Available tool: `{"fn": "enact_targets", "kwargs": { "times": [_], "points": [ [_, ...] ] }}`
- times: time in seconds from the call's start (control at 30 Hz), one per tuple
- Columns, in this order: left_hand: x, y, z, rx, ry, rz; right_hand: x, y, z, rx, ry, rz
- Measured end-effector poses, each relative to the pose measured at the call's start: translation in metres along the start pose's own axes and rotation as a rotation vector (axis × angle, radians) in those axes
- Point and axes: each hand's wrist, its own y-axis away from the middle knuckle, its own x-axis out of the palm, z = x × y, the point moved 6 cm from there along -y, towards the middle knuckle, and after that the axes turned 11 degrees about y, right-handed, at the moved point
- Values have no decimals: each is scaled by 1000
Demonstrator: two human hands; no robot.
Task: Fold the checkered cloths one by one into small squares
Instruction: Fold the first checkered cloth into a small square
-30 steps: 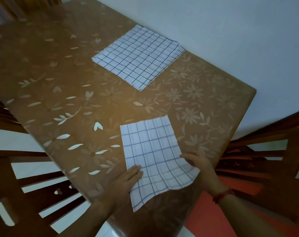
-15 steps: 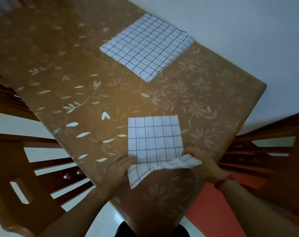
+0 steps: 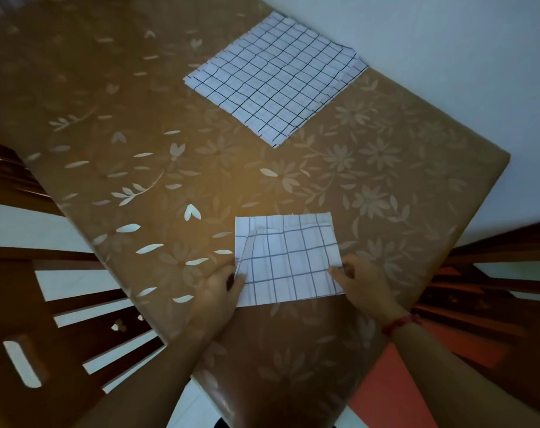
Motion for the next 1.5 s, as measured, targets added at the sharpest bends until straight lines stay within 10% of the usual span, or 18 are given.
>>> {"fn": "enact_targets", "kwargs": {
  "times": [0.47, 0.83, 1.03, 1.17, 1.5],
  "points": [
    [-4, -15, 4, -79, 108, -57, -4, -20, 3, 61, 80, -122],
    [27, 59, -40, 641, -383, 77, -8, -8, -2, 122, 60, -144],
    [29, 77, -25, 619, -449, 94, -16, 30, 42, -145, 420, -396],
    [31, 77, -12, 546, -525, 155, 42, 67, 74, -498, 510, -192],
    [29, 73, -4, 536, -537, 158, 79, 82, 82, -492, 642, -56]
  ]
}}
